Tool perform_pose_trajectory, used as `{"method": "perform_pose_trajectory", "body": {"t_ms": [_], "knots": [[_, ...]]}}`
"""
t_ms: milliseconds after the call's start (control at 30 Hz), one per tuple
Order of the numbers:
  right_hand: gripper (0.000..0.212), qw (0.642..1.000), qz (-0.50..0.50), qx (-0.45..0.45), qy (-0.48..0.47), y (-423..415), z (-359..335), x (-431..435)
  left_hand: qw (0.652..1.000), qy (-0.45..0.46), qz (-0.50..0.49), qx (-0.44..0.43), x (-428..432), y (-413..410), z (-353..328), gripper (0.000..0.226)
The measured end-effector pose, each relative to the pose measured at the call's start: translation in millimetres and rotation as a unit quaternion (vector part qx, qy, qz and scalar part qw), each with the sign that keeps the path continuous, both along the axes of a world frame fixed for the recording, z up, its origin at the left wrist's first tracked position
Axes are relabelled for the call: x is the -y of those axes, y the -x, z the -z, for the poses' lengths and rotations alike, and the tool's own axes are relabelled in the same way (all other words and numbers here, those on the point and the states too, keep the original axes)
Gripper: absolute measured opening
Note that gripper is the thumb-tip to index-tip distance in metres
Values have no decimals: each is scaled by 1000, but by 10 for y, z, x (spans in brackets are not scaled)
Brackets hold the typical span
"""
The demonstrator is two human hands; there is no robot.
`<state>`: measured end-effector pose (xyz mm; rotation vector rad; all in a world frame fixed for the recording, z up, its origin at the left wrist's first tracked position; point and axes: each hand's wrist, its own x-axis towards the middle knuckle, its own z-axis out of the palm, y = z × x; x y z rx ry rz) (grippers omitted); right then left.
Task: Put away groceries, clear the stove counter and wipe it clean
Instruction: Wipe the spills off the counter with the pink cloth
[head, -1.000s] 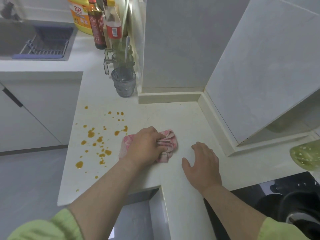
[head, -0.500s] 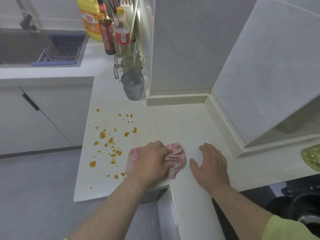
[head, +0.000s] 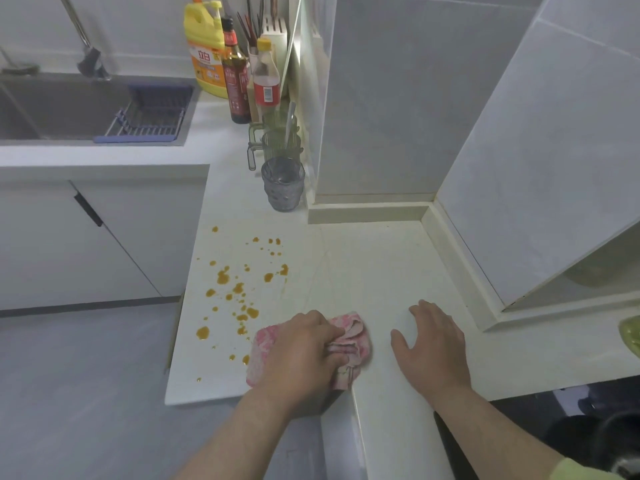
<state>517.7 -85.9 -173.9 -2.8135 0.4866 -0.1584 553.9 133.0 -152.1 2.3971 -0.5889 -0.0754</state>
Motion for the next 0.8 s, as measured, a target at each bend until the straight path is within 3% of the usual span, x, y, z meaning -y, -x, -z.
{"method": "perform_pose_trajectory", "body": {"t_ms": [433, 567, 667, 800], "knots": [[56, 1000, -19, -1, 3, -11, 17, 25, 999, 17, -33, -12, 12, -709, -91, 29], [49, 995, -51, 53, -61, -10, -39, -47, 999, 26, -33, -13, -3, -868, -86, 33], [43, 990, -77, 58, -104, -275, -98, -140, 999, 26, -35, -11, 6, -955, -63, 37], [49, 990, -105, 35, -91, -858, -113, -208, 999, 24, -37, -4, 11, -1079, -20, 39]]}}
